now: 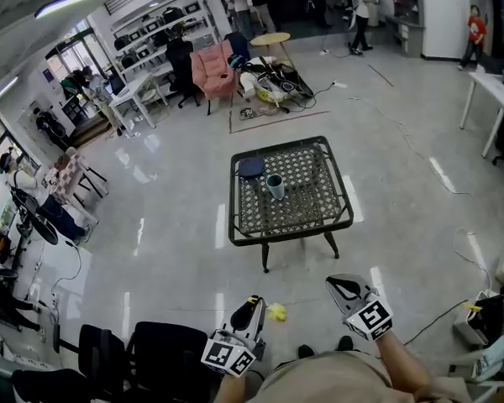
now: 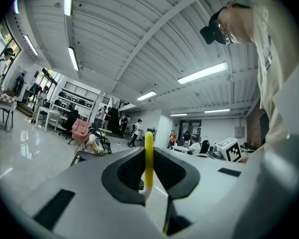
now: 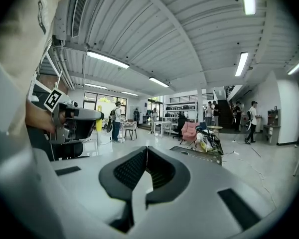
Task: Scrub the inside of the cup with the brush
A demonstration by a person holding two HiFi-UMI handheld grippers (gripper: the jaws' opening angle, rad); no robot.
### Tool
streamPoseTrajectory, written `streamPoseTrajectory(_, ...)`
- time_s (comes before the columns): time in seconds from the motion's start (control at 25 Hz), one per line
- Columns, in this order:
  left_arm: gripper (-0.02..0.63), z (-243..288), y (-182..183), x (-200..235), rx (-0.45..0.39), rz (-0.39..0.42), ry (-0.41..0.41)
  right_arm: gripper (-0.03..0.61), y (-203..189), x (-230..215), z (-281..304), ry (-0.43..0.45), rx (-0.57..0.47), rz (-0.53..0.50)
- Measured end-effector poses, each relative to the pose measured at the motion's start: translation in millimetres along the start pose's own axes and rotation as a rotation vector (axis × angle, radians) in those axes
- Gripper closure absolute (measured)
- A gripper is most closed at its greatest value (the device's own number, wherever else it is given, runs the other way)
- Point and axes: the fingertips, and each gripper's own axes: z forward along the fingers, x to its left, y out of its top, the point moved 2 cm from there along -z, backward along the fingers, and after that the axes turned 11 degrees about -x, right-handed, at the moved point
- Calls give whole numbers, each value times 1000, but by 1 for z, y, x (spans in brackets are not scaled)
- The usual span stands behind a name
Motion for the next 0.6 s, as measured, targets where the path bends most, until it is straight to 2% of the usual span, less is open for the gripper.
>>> streamPoseTrajectory(0.36, 554, -2, -2, 45, 14, -23, -40, 561, -24, 22, 30, -23, 80, -11)
streamPoseTrajectory(0.6, 555, 6, -11, 65, 23, -63, -29, 561, -30, 11, 45, -49, 97, 13)
